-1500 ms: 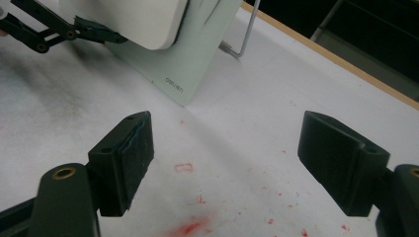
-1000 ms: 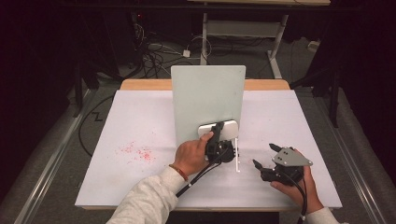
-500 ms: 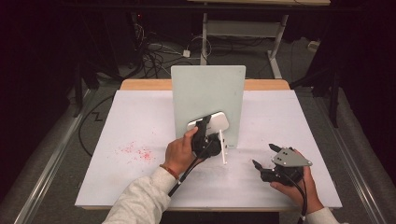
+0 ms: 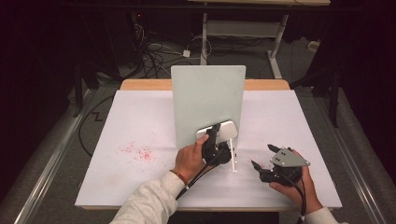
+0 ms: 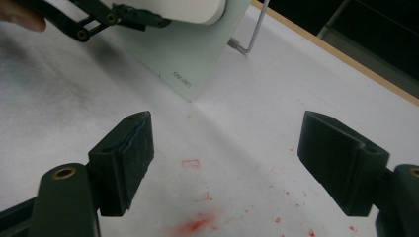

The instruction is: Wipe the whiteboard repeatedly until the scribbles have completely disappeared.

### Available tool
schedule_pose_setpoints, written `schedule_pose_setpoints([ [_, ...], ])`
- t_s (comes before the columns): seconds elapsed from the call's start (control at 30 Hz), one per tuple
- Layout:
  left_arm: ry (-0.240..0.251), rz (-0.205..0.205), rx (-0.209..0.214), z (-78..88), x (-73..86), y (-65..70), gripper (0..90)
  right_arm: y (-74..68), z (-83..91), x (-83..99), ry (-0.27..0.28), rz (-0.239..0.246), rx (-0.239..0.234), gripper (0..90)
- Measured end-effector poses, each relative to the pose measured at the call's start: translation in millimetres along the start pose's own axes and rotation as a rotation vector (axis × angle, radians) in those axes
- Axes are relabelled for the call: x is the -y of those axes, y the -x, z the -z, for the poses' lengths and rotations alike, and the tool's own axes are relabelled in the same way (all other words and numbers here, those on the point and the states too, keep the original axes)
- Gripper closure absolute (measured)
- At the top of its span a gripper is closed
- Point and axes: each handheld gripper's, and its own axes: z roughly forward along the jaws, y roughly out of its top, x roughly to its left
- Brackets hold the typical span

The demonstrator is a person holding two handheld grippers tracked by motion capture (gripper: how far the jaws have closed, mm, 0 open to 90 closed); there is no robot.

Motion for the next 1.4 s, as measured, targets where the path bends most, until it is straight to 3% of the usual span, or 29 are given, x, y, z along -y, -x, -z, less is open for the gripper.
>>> schedule_pose_setpoints([
  [0.17,0.002,0.023,-0.007,-1.3,-16.2,-19.4,29.1,0.0,1.2,-0.5,0.008,-0.012,-0.015,22.6],
  [0.23,0.022,0.051,-0.001,-2.6,-21.4,-28.1,29.1,-0.8,1.4,-1.1,0.009,-0.001,-0.014,22.5],
  [0.37,0.031,0.051,-0.02,-3.5,-31.3,-45.9,29.1,-1.0,0.7,-0.4,0.003,0.003,-0.01,22.6],
  [0.43,0.041,0.075,-0.004,-4.2,-35.4,-54.9,29.1,-0.9,1.0,-0.6,0.004,0.002,-0.008,22.6],
  [0.63,0.051,0.132,-0.042,-4.0,-48.3,-82.5,29.1,-0.6,1.6,-0.7,0.005,0.004,-0.009,22.5],
  [0.73,0.051,0.16,-0.04,-3.3,-52.6,-97.0,29.1,-0.4,1.8,-0.6,0.007,0.006,-0.01,22.6],
  [0.97,0.058,0.173,-0.082,0.4,-61.6,-120.5,29.1,-0.2,2.3,-0.7,0.008,0.007,-0.004,22.6],
  [1.2,0.103,0.176,-0.107,9.4,-79.5,-136.3,29.1,-0.9,1.9,-0.7,0.006,0.009,-0.008,22.6],
  [1.4,0.096,0.183,-0.084,6.5,-84.9,-136.2,29.1,-0.1,3.0,-0.6,0.009,0.008,-0.01,22.5],
])
